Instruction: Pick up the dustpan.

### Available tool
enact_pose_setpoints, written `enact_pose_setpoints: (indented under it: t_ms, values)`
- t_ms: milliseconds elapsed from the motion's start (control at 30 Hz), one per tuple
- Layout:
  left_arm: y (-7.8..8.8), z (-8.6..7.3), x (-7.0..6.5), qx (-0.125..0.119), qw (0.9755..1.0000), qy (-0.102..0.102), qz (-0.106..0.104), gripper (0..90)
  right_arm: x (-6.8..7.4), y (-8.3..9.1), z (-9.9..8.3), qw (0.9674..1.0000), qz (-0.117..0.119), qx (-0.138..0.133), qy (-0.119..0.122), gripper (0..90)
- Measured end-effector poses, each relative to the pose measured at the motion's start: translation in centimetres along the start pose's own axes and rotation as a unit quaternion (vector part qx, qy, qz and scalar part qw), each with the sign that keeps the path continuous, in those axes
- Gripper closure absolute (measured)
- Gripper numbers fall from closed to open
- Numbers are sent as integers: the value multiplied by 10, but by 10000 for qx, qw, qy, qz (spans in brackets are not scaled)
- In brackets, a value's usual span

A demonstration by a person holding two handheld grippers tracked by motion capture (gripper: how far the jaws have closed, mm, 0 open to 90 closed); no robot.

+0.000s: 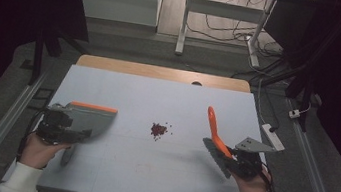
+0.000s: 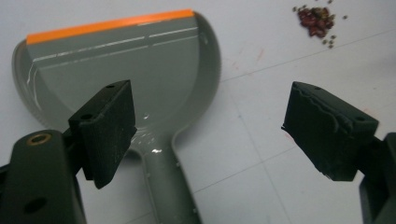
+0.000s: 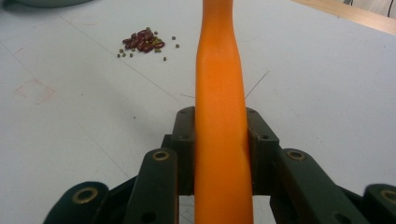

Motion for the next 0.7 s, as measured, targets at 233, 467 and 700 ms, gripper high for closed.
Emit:
enact_pose_setpoints:
  t_ms: [233,467,700]
  values:
    - [-9,-12,10,349,9992,140,153,173,1,-2,0,10000,10,14,-12,700]
    - [-18,-20,12,599,9978,184,217,183,1,-3,-1,10000,25,48,2,700]
    - [-30,-28,12,864,9957,256,198,177,1,-4,-2,10000,29,70,-2,700]
Point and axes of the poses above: each handheld gripper's, and its own axes: y roughly backward along the jaws, z roughly out of its top, x roughly to its left, the point moved 4 cm from there along -y, roughly forward along the jaws, and after that the axes turned 15 degrees about z, right-handed, at the moved point
